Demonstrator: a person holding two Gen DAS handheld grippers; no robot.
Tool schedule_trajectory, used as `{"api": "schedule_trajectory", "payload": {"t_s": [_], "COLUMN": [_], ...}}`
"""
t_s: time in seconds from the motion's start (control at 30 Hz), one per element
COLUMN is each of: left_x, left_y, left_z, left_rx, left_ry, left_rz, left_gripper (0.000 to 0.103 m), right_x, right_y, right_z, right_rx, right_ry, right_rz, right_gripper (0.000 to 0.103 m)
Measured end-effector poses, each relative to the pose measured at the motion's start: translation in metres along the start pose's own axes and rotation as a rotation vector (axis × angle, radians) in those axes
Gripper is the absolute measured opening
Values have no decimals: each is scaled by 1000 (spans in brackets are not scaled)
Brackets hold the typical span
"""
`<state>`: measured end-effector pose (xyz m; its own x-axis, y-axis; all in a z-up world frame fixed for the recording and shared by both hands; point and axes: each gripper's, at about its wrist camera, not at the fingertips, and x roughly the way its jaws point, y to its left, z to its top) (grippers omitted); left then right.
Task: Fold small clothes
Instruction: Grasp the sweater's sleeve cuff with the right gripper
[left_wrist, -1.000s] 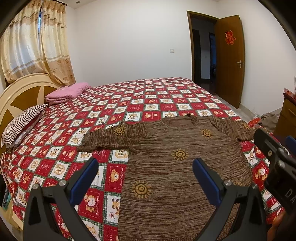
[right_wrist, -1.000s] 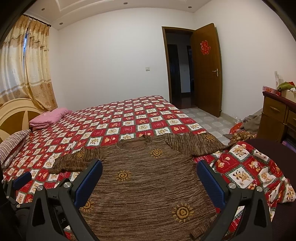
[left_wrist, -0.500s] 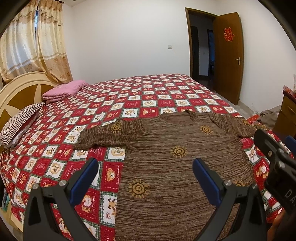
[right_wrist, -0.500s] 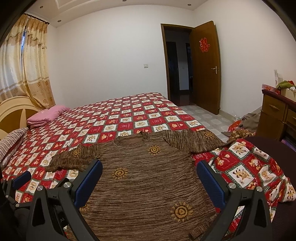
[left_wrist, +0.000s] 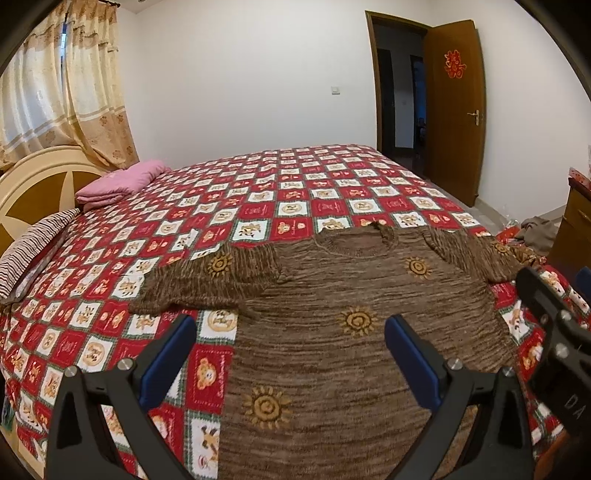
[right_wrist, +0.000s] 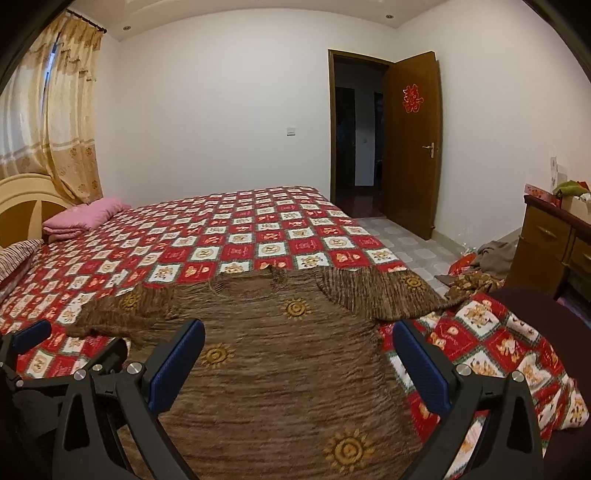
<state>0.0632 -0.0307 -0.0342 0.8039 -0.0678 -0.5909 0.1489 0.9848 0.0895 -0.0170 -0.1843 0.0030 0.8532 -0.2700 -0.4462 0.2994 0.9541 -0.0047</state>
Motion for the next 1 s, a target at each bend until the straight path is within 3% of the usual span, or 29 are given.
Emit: {"api": "schedule_trajectory", "payload": {"t_s": [0.17, 0.23, 0.3, 0.37, 0.5, 0.67, 0.83, 1.0], "left_x": [35, 50, 72, 98, 134, 161, 191, 188], "left_y": [0, 2, 8, 16, 35, 50, 56, 50], "left_z": [2, 1, 0, -4, -10, -18, -35, -34], "left_rx": [5, 4, 3, -12, -69, -150, -201, -186], "left_ry": [24, 27, 45, 83, 136, 164, 257, 251], "left_rz": [-70, -83, -58, -39, -27, -16, -8, -16], "left_gripper": [103, 103, 103, 103, 103, 103, 103, 103], "right_x": [44, 68, 99, 121, 148, 171, 202, 241], "right_y": [-30, -52, -88, -131, -235, -316, -341, -349], "right_z": [-4, -11, -19, -26, -31, -29, -17, -12], "right_rx": [75, 120, 191, 324, 636, 922, 933, 862], "right_ry": [87, 146, 243, 310, 317, 288, 331, 423], "right_rz": [41, 33, 47, 56, 74, 105, 21, -98], "right_gripper": [101, 86, 46, 38, 38, 38, 38, 38]}}
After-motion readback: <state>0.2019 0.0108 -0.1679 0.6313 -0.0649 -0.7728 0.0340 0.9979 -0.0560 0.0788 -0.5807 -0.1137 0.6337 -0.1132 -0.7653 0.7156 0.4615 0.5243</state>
